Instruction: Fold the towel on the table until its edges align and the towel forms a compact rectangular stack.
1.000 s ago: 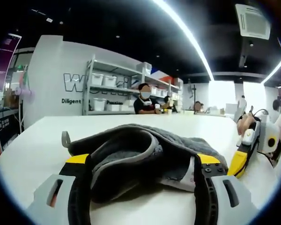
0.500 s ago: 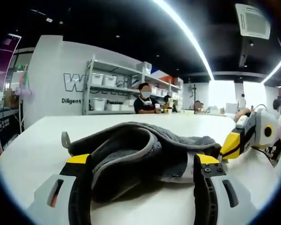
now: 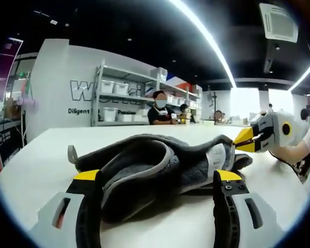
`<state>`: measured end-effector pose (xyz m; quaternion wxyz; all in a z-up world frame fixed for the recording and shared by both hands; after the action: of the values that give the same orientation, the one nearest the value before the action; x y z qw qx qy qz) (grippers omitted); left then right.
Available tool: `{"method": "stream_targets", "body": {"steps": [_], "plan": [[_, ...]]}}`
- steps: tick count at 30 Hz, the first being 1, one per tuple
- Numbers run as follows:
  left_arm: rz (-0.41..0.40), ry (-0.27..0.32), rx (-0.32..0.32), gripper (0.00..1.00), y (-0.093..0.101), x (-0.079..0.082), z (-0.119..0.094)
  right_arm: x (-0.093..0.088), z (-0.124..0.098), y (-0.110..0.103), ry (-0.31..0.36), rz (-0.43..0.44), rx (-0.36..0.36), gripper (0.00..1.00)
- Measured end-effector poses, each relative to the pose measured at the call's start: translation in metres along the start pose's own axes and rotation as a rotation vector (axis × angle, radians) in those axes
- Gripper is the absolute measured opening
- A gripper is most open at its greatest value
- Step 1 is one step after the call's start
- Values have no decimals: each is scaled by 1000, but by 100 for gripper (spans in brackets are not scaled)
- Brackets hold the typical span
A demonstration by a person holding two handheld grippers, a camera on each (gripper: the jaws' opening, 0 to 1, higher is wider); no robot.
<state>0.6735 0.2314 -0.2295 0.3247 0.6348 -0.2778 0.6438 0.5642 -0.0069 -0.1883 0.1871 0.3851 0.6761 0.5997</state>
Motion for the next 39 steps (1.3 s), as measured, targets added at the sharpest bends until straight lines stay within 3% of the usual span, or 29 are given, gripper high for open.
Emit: {"method": "stream_targets", "body": {"steps": [14, 39], "plan": [[4, -7, -1, 86, 1, 0, 1, -37, -10, 18, -71, 100, -85, 0], [9, -13, -2, 86, 2, -2, -1, -70, -31, 31, -154, 237, -171, 0]]}}
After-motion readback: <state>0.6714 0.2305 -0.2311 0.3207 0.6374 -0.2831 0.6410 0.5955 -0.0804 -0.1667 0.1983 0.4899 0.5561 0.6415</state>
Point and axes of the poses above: the point that each gripper's makers call its tool centre point, and the gripper's own axes: z roughly forward along the fingers, y roughly to its right, x roughly out of its top, the point moved 9 cm from there along -z, roughly backward along the fingers, and after that the axes turned 6 degrees about y, right-handed, at the moved point
